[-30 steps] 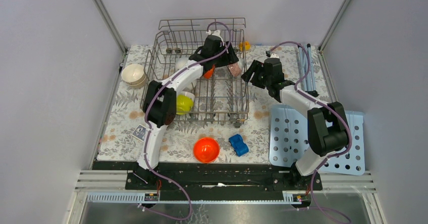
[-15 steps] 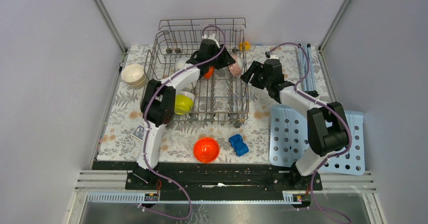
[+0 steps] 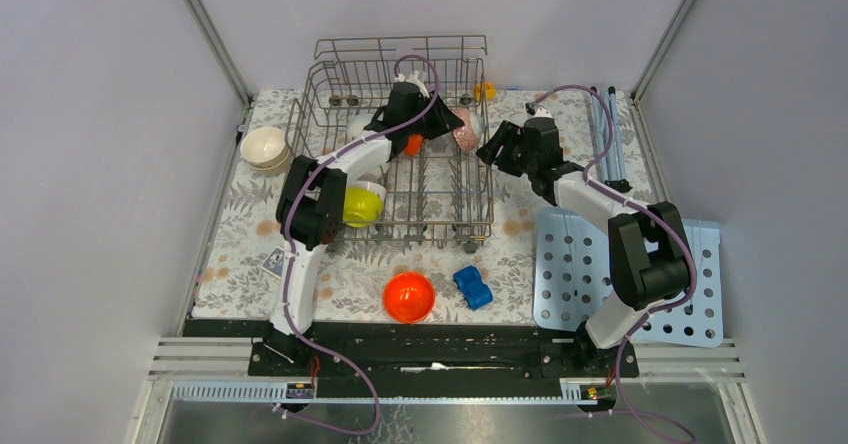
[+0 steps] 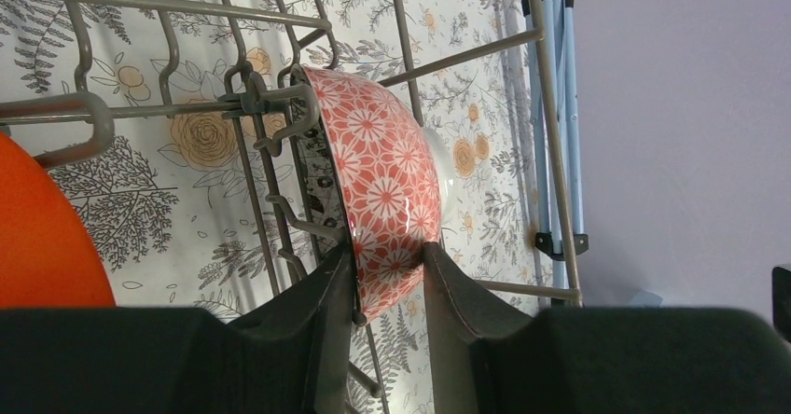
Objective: Unload the bowls from the dish rack
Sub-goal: Pick up the bowl from the dish rack.
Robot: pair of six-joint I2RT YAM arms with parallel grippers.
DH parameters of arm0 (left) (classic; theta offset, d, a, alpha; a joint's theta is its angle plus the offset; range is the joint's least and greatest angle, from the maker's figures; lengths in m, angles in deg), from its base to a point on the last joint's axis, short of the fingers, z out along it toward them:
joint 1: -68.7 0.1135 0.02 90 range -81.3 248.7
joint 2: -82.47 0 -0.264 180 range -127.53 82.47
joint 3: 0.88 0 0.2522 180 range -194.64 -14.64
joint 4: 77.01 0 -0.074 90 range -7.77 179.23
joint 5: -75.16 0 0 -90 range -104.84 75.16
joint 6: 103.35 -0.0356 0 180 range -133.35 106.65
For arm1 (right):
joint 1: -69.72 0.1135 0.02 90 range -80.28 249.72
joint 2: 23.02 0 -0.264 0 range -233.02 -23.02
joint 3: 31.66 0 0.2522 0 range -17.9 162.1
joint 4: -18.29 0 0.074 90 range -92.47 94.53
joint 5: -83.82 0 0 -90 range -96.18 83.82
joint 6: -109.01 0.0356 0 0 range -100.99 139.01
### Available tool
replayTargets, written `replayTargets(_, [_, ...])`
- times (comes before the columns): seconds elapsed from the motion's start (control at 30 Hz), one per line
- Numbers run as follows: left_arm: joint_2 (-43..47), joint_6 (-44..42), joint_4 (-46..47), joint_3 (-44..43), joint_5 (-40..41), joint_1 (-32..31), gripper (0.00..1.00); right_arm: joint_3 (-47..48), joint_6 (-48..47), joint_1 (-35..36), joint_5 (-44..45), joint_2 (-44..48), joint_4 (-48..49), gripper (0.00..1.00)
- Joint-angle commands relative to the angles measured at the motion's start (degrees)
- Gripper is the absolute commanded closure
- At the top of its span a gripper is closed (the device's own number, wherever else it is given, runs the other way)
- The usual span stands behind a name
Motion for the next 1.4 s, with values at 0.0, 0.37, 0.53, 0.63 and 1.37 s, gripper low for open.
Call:
replayTargets(0.0, [5.5, 1.5, 4.9, 0.6, -3.5, 0.1, 0.77, -0.5, -0.1, -0.1, -0.9, 1.1, 1.1, 0.39])
replayTargets(0.37, [7.5, 3.5, 8.0, 2.8, -5.5, 0.4, 0.83, -0.7, 0.2, -0.2, -1.3, 1.4, 1.3, 0.39])
replayTargets(0.53, [8.0, 5.4, 10.3, 3.9, -7.3, 0.9, 0.85, -0.6, 0.2, -0.3, -1.4, 1.3, 1.2, 0.37])
replayTargets(0.63, [8.1, 6.6, 11.8, 4.7, -8.1, 1.2, 0.85, -0.6, 0.2, -0.3, -1.4, 1.2, 1.3, 0.37])
replayTargets(1.37, [2.3, 15.1, 21.4, 3.5, -18.3, 1.6, 0.79, -0.5, 0.8, -0.9, -3.6, 0.2, 2.1, 0.37])
